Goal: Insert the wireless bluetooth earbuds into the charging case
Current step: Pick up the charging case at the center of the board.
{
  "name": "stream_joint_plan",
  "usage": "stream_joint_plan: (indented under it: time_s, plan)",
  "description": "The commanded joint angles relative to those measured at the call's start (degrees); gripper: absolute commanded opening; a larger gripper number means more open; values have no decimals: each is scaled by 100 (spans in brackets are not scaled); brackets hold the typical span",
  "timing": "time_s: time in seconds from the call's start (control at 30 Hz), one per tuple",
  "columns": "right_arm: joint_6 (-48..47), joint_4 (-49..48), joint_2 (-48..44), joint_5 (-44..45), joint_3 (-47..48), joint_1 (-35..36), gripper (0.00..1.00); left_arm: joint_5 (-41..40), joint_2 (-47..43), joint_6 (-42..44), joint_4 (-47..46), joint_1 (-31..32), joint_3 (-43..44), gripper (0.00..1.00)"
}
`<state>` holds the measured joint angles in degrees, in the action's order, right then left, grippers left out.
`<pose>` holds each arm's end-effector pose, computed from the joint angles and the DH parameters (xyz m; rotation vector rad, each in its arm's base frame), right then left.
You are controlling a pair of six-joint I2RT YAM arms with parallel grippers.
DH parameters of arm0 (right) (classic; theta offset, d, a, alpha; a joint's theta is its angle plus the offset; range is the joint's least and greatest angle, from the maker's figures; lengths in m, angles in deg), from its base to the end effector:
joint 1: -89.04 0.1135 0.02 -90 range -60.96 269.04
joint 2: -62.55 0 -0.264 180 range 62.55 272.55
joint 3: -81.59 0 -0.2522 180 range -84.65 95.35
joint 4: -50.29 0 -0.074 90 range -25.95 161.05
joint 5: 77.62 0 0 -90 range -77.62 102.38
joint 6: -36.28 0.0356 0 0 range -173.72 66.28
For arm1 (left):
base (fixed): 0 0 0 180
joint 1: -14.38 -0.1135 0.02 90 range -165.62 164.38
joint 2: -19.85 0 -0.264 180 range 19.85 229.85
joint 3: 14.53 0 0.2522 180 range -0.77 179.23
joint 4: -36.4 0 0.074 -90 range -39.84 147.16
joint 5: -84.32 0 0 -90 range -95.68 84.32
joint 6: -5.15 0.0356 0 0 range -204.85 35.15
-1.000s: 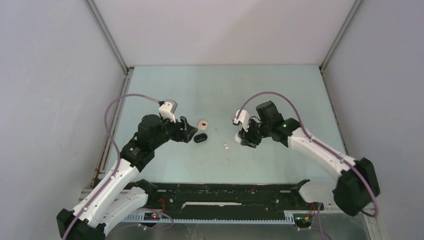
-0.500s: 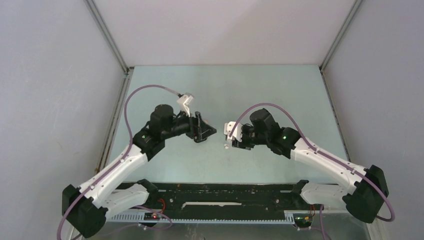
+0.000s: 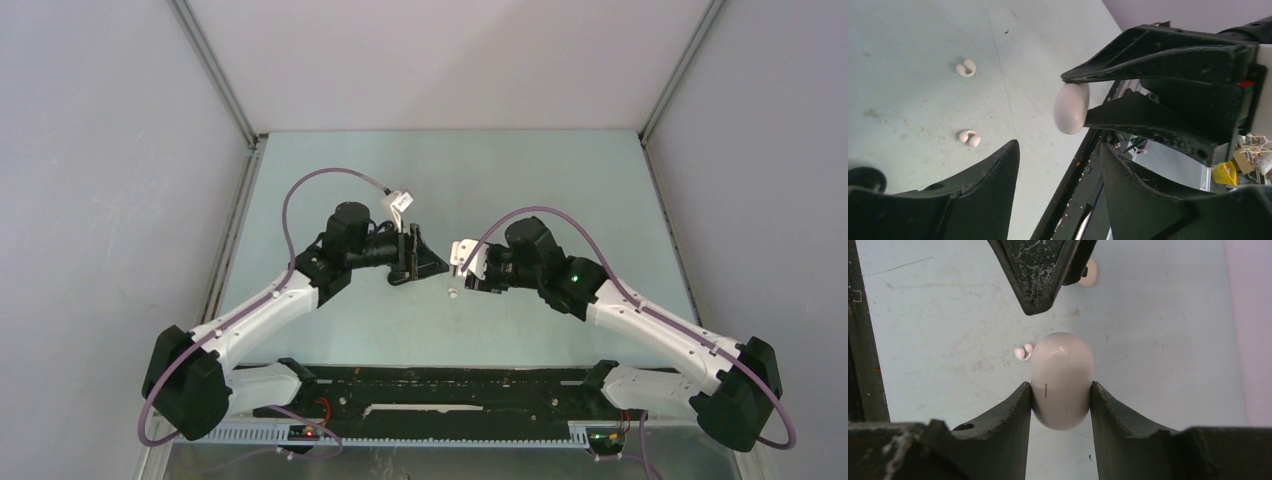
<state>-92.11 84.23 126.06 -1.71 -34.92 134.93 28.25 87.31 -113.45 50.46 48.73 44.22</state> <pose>0.1639 0.1816 0.2891 -1.5534 1.5052 0.3413 0.2064 -0.1651 0.2791 0.5278 2.0648 -1.2684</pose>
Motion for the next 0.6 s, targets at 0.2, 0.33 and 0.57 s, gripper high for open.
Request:
stream_joint_plan:
  time_s: [0.2, 0.33, 0.57]
  plan:
    - [25, -366, -30, -21, 0, 179, 36, 410, 190, -296, -614, 28, 106, 64]
    - [77, -424, -32, 7, 1, 209, 36, 402, 255, -296, -583, 55, 110, 64]
    - [142, -492, -50, -32, 1, 276, 37, 623, 472, -458, -790, 178, 113, 57]
